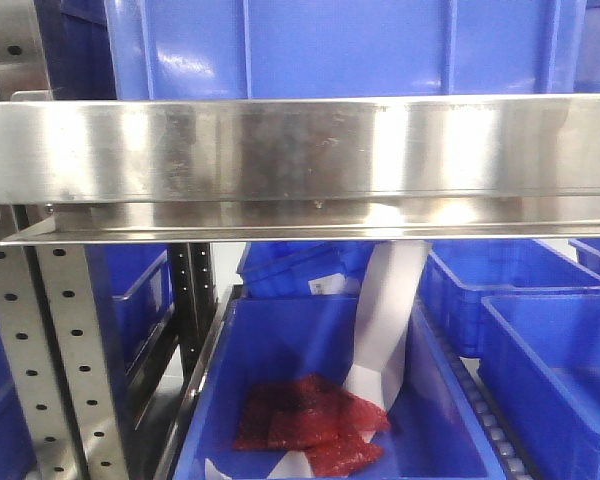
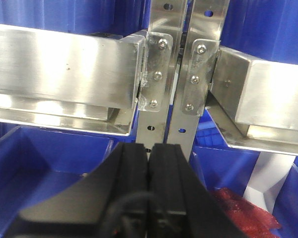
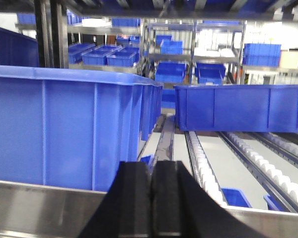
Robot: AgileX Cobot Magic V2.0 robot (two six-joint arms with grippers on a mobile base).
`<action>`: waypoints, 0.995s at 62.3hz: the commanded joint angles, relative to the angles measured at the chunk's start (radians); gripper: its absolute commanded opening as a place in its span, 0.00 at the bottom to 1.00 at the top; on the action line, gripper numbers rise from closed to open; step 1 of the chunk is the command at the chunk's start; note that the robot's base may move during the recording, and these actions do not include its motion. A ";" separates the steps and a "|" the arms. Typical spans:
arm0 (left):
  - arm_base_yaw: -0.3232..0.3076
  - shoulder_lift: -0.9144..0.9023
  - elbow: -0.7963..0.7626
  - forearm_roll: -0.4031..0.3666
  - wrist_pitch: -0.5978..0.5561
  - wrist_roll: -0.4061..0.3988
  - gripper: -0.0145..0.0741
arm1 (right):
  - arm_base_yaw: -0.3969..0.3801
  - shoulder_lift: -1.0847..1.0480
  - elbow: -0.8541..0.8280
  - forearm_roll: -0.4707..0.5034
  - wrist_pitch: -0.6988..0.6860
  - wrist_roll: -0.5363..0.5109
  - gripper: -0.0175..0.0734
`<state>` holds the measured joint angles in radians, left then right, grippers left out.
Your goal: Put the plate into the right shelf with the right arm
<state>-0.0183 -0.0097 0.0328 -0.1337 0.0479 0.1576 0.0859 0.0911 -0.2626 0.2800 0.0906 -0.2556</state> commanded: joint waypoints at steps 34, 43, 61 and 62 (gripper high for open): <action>-0.002 -0.010 0.010 -0.008 -0.090 -0.007 0.02 | -0.040 -0.024 0.048 -0.133 -0.101 0.131 0.25; -0.002 -0.010 0.010 -0.008 -0.090 -0.007 0.02 | -0.095 -0.029 0.112 -0.265 -0.160 0.346 0.25; -0.002 -0.010 0.010 -0.008 -0.090 -0.007 0.02 | -0.066 -0.119 0.268 -0.285 -0.201 0.371 0.25; -0.002 -0.010 0.010 -0.008 -0.090 -0.007 0.02 | -0.063 -0.120 0.275 -0.285 -0.205 0.371 0.25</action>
<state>-0.0183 -0.0097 0.0328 -0.1337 0.0479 0.1576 0.0087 -0.0078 0.0078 0.0131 0.0086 0.1126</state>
